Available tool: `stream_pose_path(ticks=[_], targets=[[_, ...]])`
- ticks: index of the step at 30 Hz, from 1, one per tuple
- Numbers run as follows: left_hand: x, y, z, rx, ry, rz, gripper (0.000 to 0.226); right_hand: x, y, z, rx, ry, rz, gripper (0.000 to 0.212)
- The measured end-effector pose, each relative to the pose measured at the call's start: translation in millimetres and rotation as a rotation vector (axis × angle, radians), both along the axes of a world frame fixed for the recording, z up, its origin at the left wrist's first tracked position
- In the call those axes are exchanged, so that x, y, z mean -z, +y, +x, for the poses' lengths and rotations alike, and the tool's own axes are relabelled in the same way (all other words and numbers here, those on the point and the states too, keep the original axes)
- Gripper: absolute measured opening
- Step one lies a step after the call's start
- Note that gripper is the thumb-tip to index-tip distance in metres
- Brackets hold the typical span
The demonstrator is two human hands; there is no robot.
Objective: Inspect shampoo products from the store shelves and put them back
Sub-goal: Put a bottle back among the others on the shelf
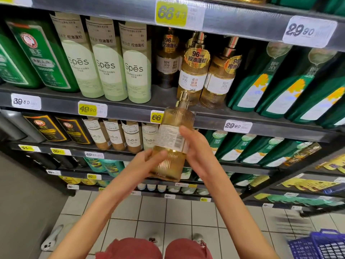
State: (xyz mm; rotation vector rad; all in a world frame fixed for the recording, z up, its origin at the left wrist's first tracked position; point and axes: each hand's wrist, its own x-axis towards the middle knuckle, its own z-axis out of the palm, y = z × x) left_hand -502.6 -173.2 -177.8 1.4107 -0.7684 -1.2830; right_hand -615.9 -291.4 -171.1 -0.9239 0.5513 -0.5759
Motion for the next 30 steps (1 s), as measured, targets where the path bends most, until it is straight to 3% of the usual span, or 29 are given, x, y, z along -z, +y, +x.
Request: stream_pose_path(ticks=[3, 5, 7, 10, 12, 16, 19, 26, 30], targets=[[5.5, -9.9, -12.2, -0.119, -0.440, 0.071, 0.060, 6.1, 3.5, 7.4, 0.149, 0.129, -0.081, 0.085], [12.8, -12.1, -19.3, -0.191, -0.498, 0.064, 0.060, 6.8, 6.0, 8.8, 0.150, 0.181, -0.149, 0.086], [15.0, -10.7, -16.1, -0.157, -0.271, -0.002, 0.050, 8.7, 5.0, 5.9, 0.124, 0.198, -0.151, 0.088], [10.6, -1.5, -9.4, 0.047, 0.301, -0.128, 0.052, 11.1, 5.2, -1.8, 0.000, 0.113, -0.029, 0.076], [10.3, 2.1, -4.5, 0.131, 0.429, -0.128, 0.058, 12.0, 8.6, -3.6, -0.063, 0.052, 0.053, 0.067], [13.1, -3.1, 7.6, 0.210, 0.295, -0.049, 0.056, 15.7, 8.8, -4.2, -0.031, 0.044, -0.004, 0.062], [22.5, -6.8, 6.9, 0.153, 0.169, -0.005, 0.067, 21.8, 9.8, -3.1, -0.009, 0.099, -0.113, 0.064], [36.4, -4.6, -2.0, 0.029, 0.255, -0.093, 0.056, 34.8, 13.2, -8.3, -0.108, 0.283, -0.258, 0.072], [39.7, -5.7, 2.5, 0.014, 0.121, -0.111, 0.061, 36.1, 10.7, -12.6, -0.191, 0.323, -0.350, 0.049]])
